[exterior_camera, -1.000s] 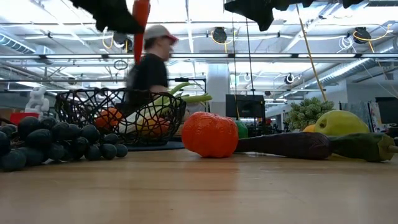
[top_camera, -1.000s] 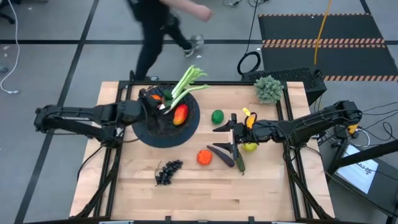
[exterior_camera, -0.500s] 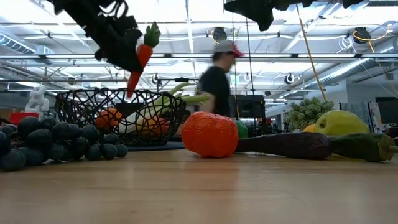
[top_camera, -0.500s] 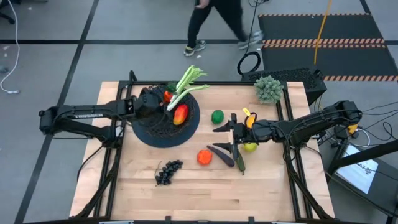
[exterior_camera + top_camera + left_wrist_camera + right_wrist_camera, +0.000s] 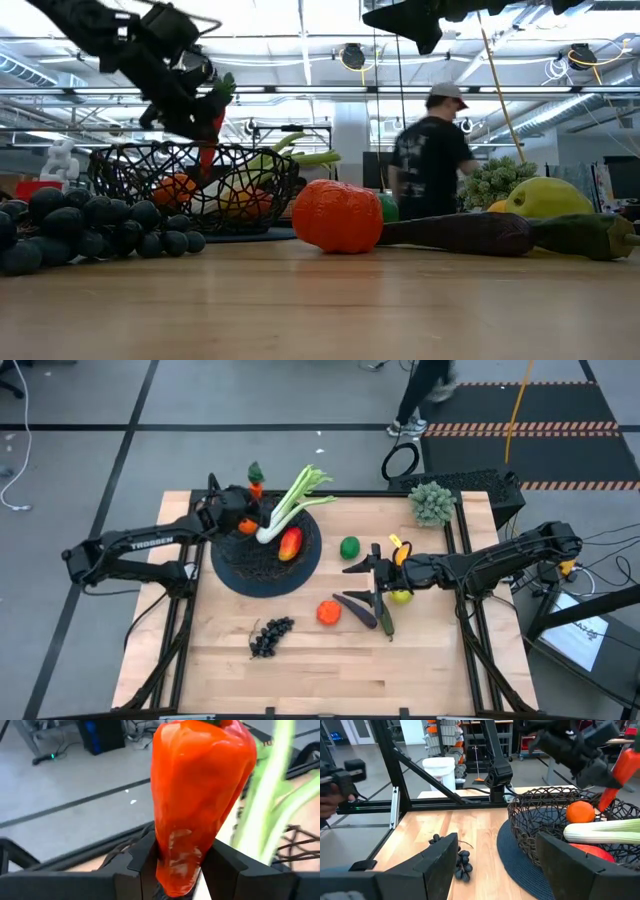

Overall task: Build produce basket
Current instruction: Put the orange carrot into the black basket

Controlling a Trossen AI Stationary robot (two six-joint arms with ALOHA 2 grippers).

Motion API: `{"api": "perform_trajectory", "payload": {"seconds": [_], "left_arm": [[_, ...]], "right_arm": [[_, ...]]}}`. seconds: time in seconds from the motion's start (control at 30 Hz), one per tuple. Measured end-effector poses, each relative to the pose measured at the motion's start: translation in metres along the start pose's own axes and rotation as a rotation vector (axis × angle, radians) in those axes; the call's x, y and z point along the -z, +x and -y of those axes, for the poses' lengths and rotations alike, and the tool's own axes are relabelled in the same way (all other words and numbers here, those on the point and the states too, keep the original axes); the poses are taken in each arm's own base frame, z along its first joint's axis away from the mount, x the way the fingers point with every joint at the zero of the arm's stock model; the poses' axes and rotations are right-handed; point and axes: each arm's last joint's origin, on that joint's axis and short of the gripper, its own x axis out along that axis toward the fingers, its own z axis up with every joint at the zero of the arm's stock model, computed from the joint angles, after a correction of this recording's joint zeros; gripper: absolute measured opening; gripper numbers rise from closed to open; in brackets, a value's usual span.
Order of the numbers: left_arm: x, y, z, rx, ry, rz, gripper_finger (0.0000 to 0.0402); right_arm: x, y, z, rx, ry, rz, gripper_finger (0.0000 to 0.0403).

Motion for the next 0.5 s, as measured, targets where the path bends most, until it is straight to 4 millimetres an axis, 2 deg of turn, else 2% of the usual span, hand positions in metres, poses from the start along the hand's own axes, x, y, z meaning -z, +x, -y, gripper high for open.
{"api": "perform_trajectory", "payload": {"seconds": [0.27,0.5], "left_arm": [[0.018,0.012,-0.017,0.027,-0.101,0.066,0.0134],[0.024,0.013,-0.020,0.039,-0.103,0.036,0.0142]], "right_arm": [[0.000,0.000,-0.002,-0.009,-0.019,0.005,0.0258],[0.000,0.000,-0.002,-0.009,-0.019,0.005,0.0258]]}}
